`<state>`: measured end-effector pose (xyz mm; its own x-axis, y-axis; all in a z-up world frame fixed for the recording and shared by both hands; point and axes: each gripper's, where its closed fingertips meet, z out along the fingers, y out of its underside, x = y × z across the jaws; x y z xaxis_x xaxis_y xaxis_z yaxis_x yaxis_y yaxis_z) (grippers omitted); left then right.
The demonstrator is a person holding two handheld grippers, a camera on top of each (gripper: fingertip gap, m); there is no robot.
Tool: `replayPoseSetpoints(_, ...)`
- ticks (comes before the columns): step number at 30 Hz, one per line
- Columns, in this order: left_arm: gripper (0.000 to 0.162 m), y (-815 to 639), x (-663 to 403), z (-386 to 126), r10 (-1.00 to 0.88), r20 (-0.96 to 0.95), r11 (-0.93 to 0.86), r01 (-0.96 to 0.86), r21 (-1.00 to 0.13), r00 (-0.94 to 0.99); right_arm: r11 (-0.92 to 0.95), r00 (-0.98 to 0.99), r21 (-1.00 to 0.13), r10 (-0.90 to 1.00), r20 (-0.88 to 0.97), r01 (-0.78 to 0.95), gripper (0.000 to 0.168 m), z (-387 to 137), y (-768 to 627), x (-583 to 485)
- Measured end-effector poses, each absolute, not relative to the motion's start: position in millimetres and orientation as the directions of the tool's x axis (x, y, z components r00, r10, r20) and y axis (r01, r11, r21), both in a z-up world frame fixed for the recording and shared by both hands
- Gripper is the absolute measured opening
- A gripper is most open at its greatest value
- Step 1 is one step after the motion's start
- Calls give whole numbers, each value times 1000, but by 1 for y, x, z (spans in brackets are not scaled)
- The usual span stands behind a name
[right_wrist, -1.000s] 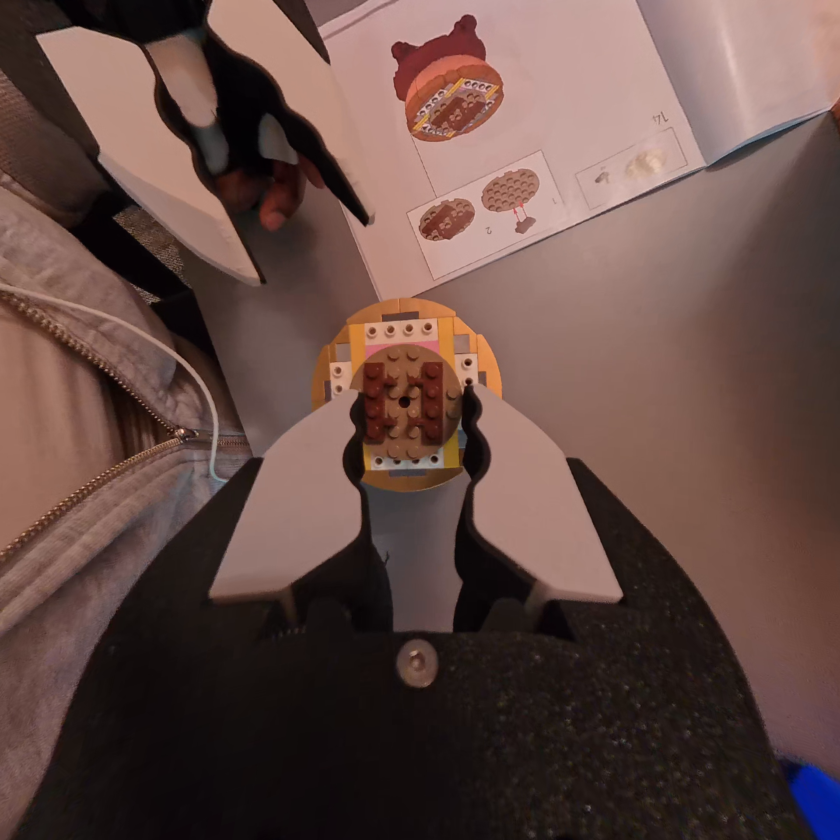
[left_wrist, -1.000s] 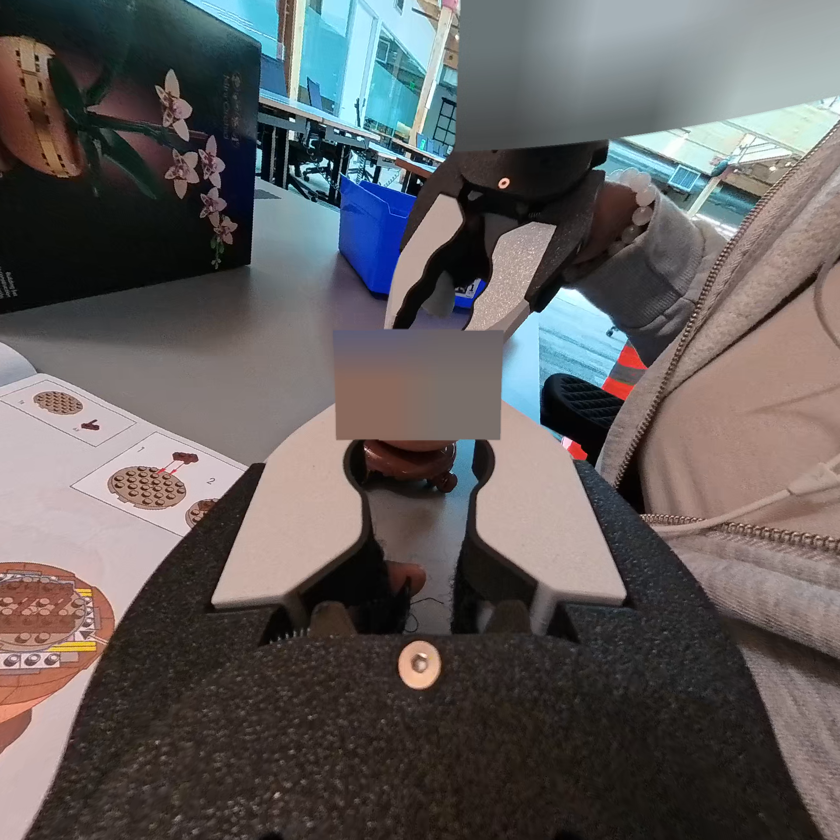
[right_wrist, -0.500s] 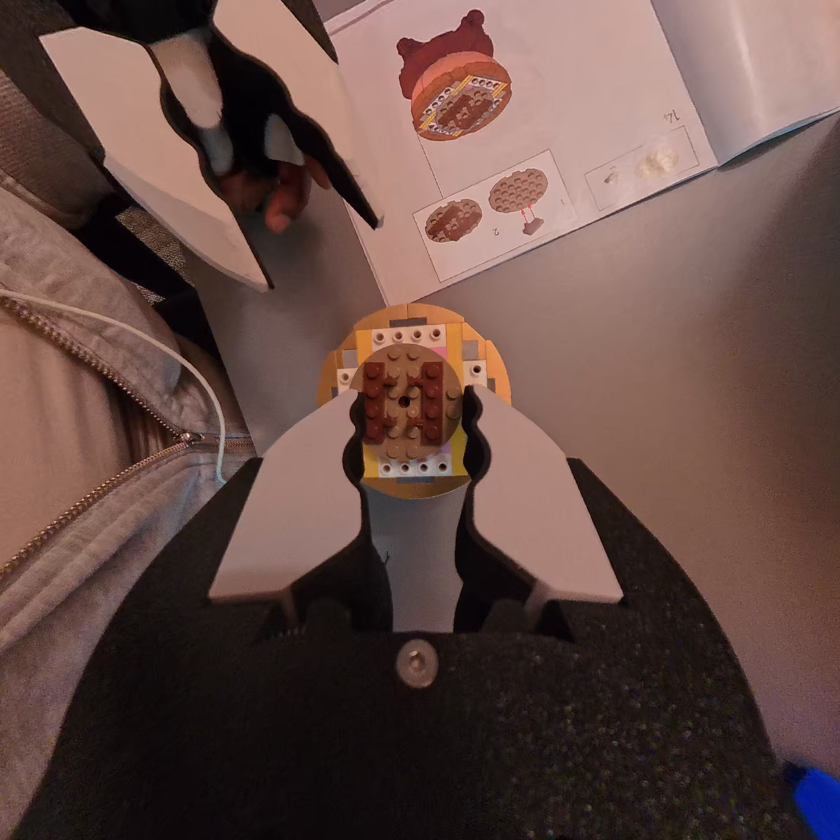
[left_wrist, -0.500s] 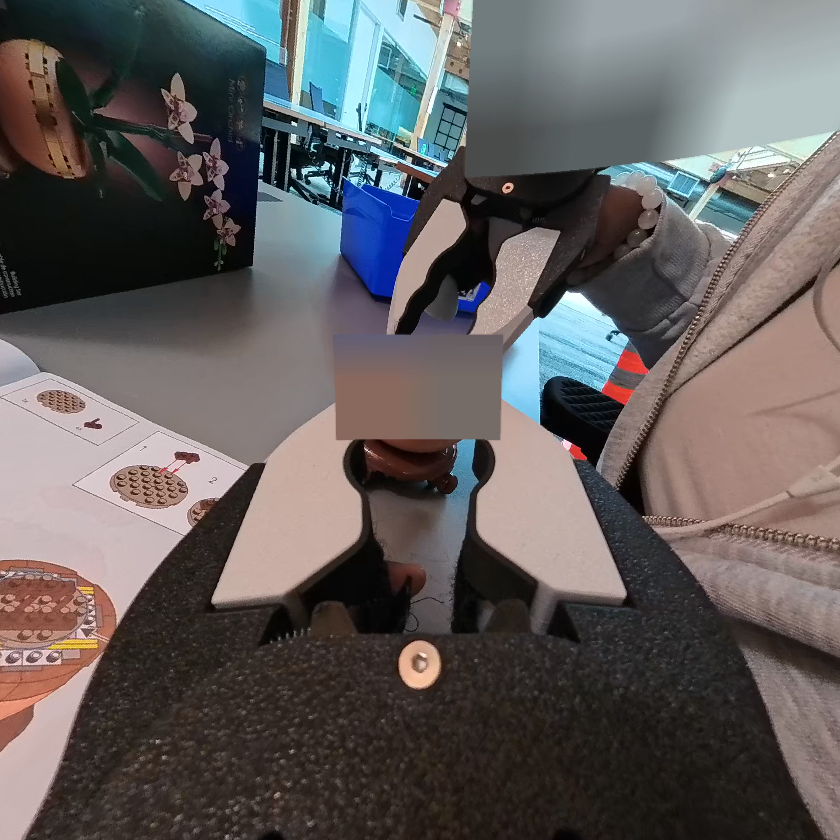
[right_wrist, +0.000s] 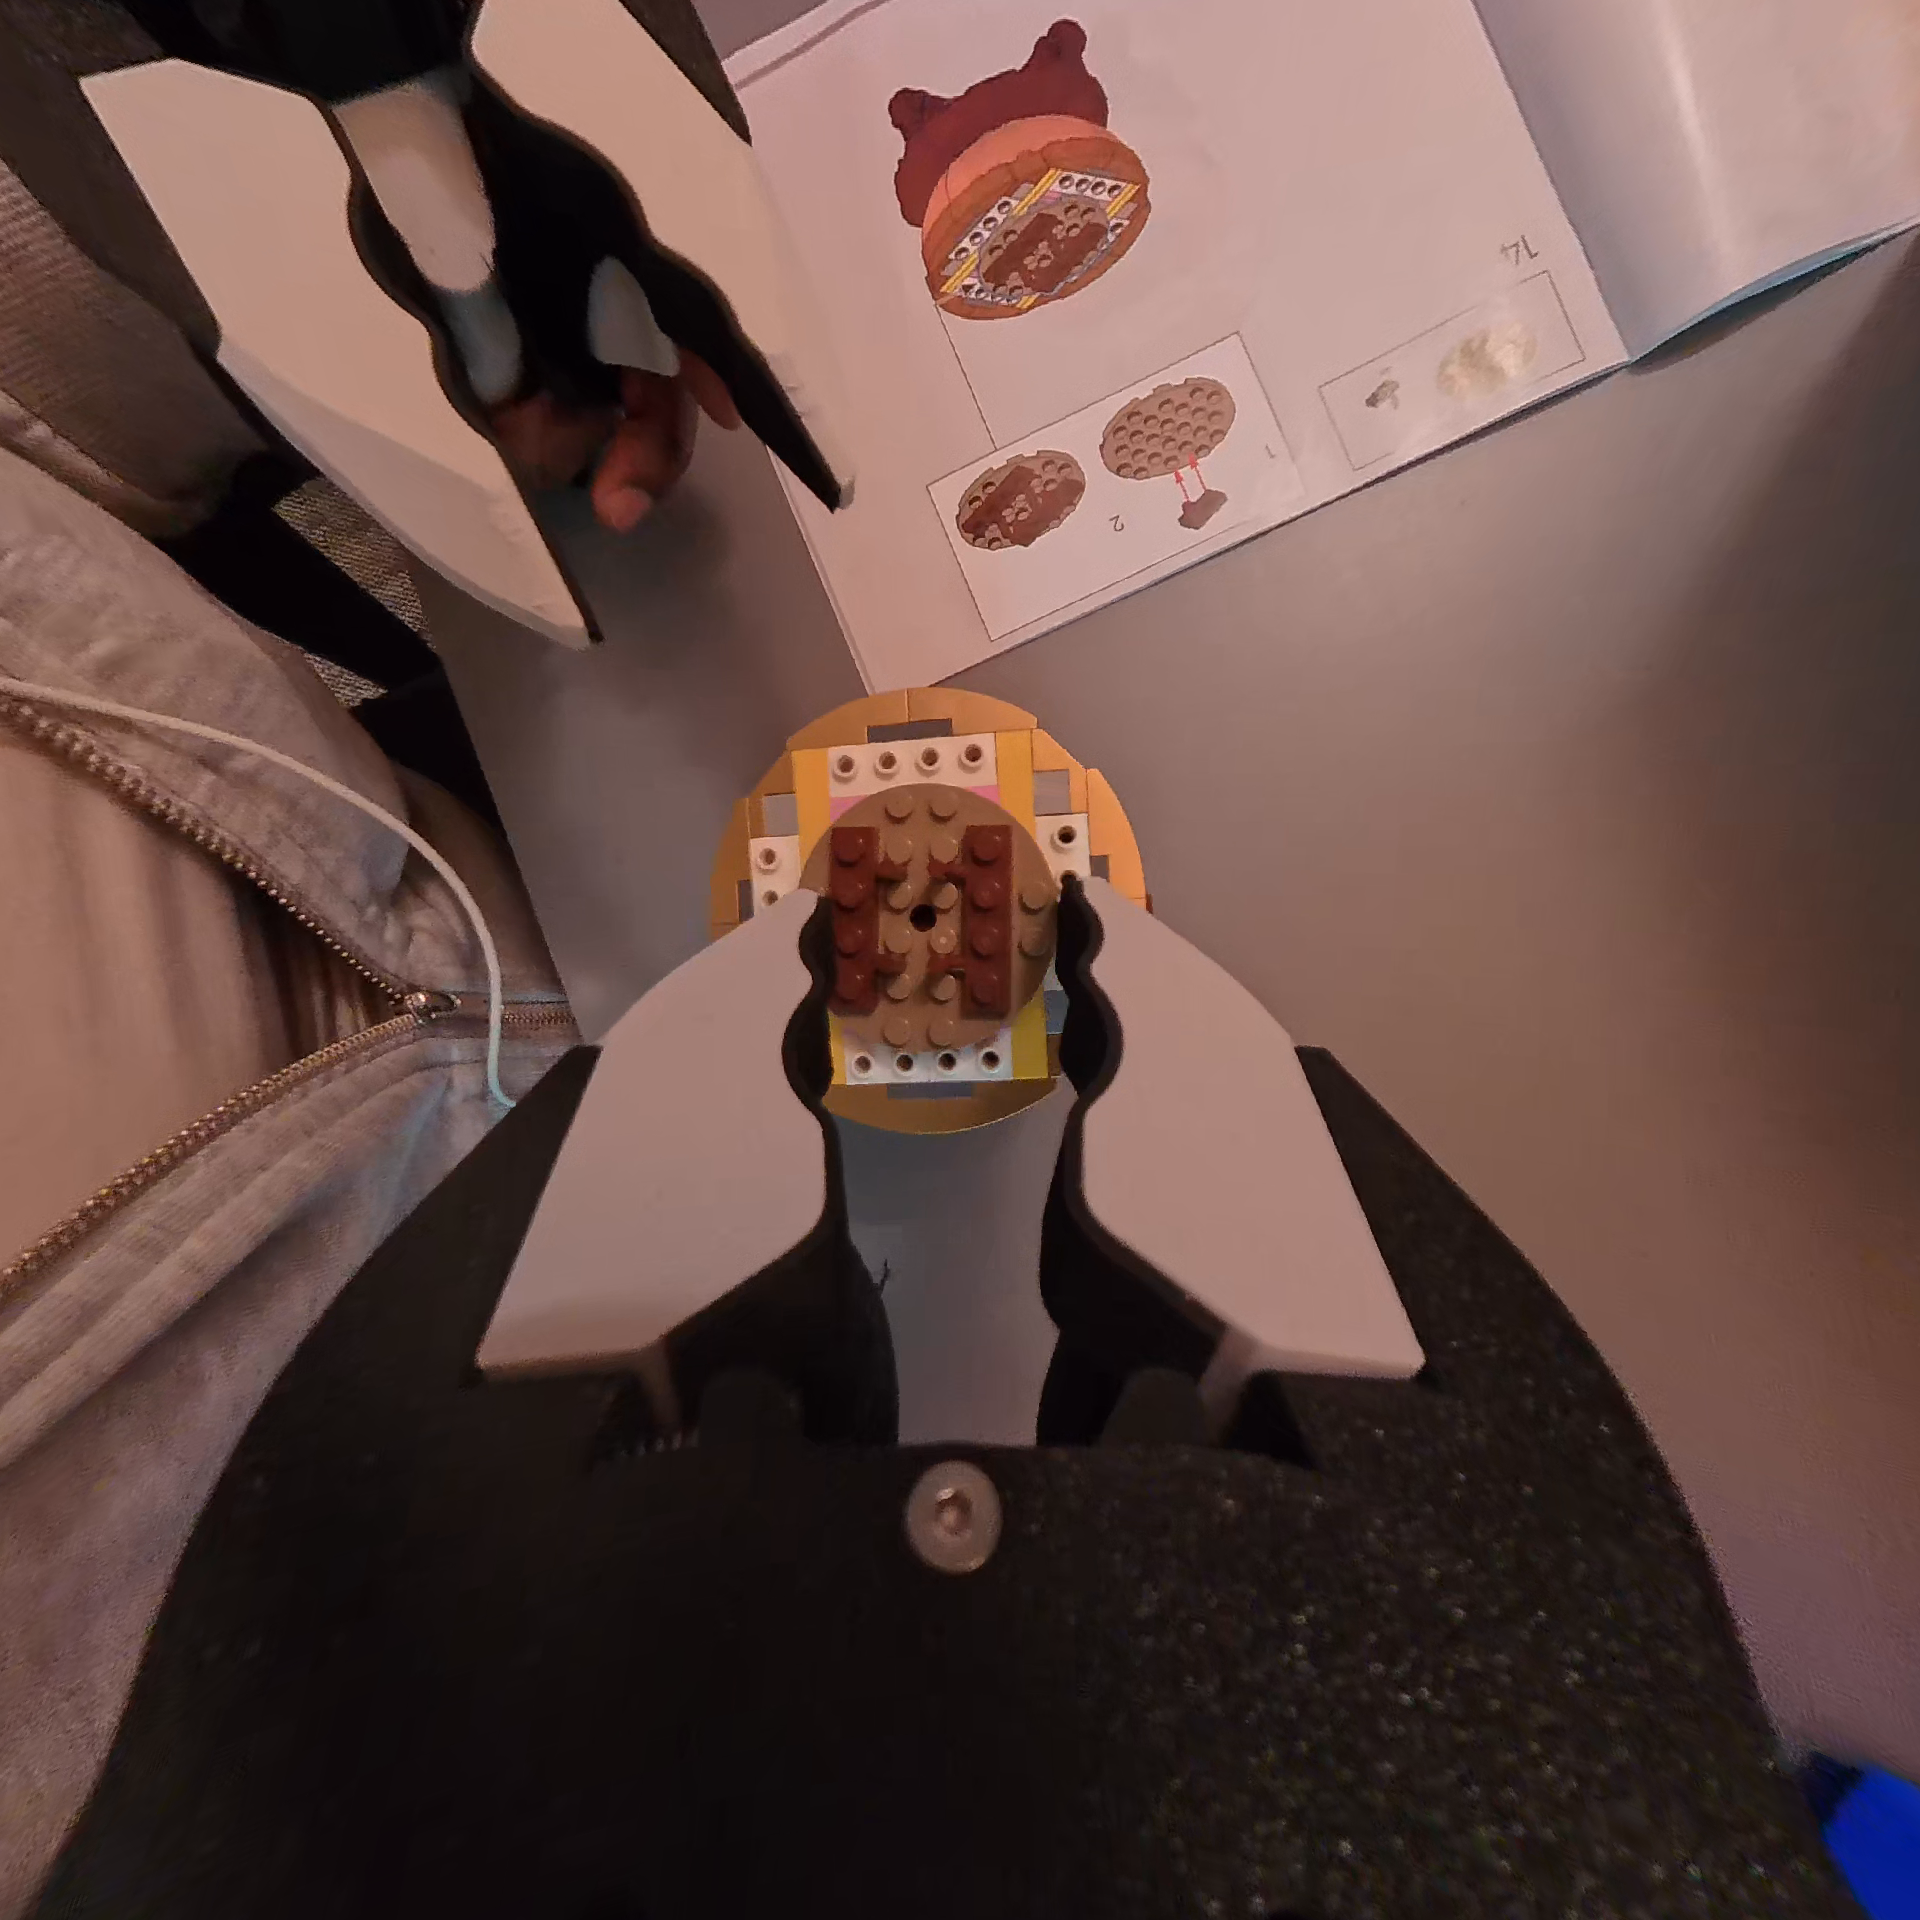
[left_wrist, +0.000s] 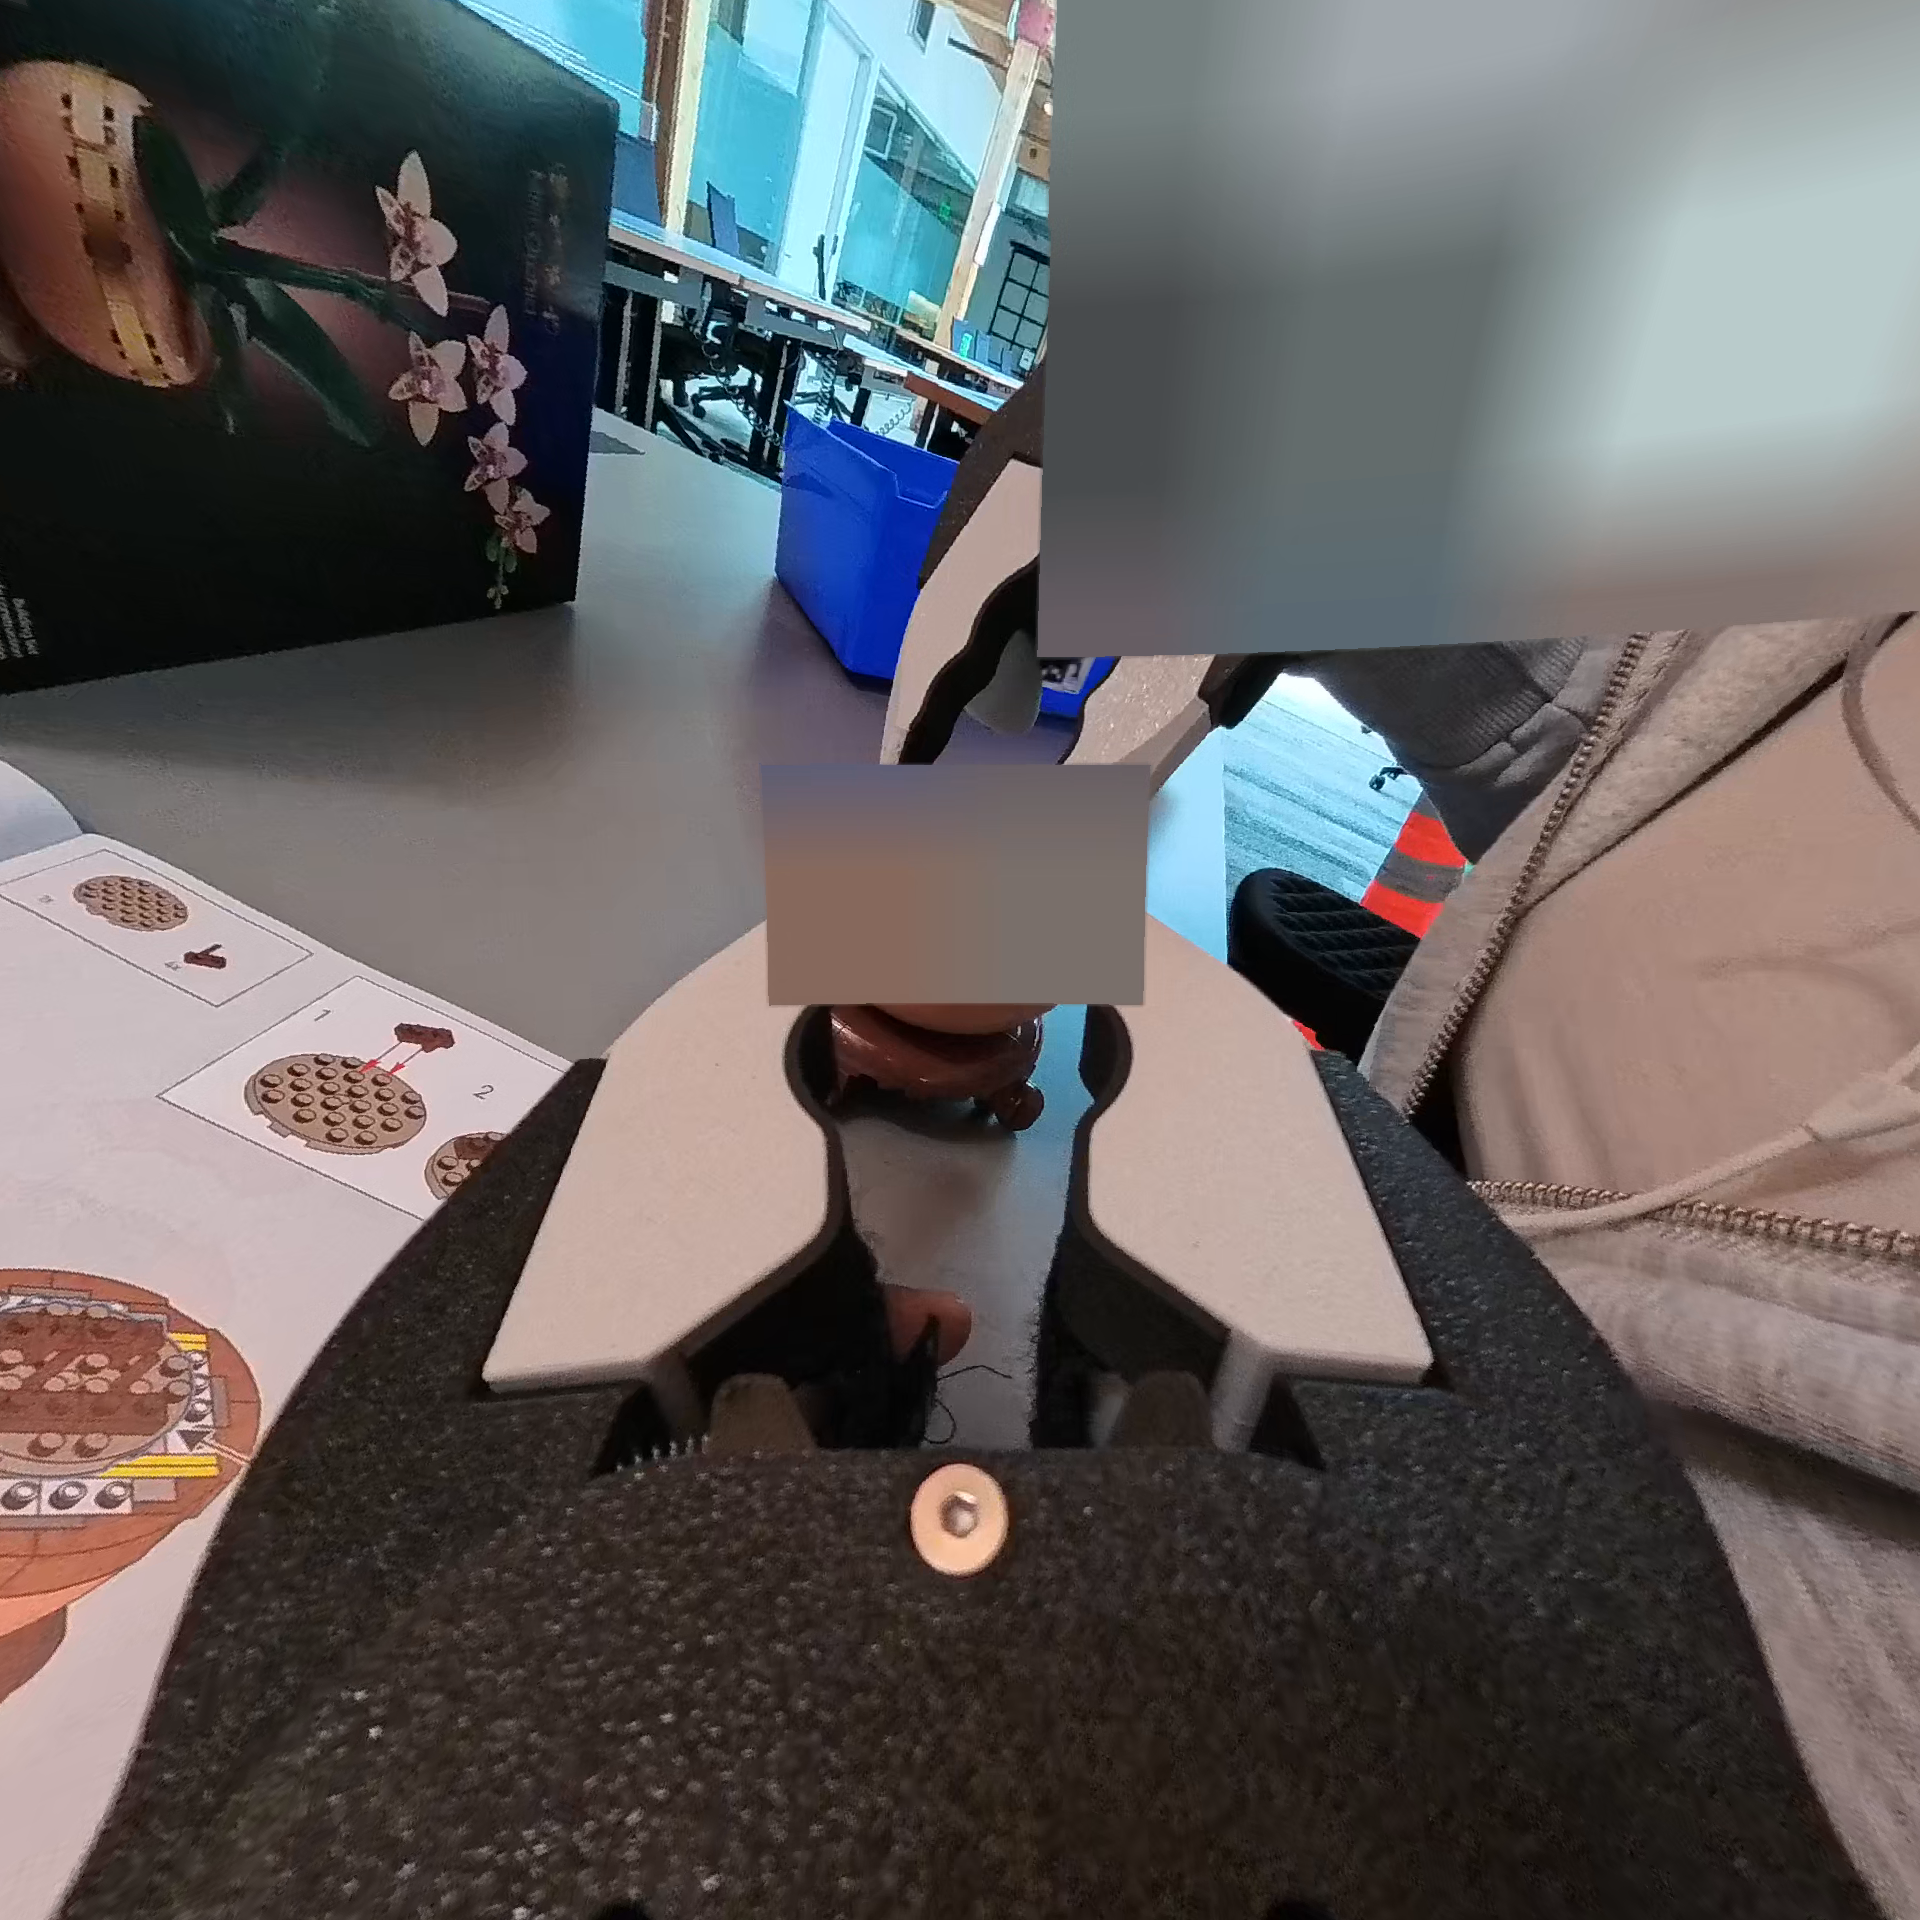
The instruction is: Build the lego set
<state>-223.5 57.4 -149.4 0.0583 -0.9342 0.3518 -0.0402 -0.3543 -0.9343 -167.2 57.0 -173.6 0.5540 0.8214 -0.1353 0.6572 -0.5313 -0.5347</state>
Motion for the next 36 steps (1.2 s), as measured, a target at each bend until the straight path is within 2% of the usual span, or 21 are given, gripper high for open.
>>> replayPoseSetpoints(16,44,57,-227,-145,-935,350,-350,1,-937,61,-518,541,-507,833,-115,689,41,-174,53,-171)
replayPoseSetpoints(24,44,56,-224,-146,-938,339,-341,-13,-940,65,-485,520,-512,850,-85,709,51,-174,52,-167)
replayPoseSetpoints(29,44,53,-220,-148,-944,325,-328,-38,-944,63,-490,502,-532,854,-134,691,52,-172,47,-170)
replayPoseSetpoints(36,44,52,-217,-150,-949,310,-314,-58,-948,63,-352,388,-590,919,-70,727,56,-169,45,-174)
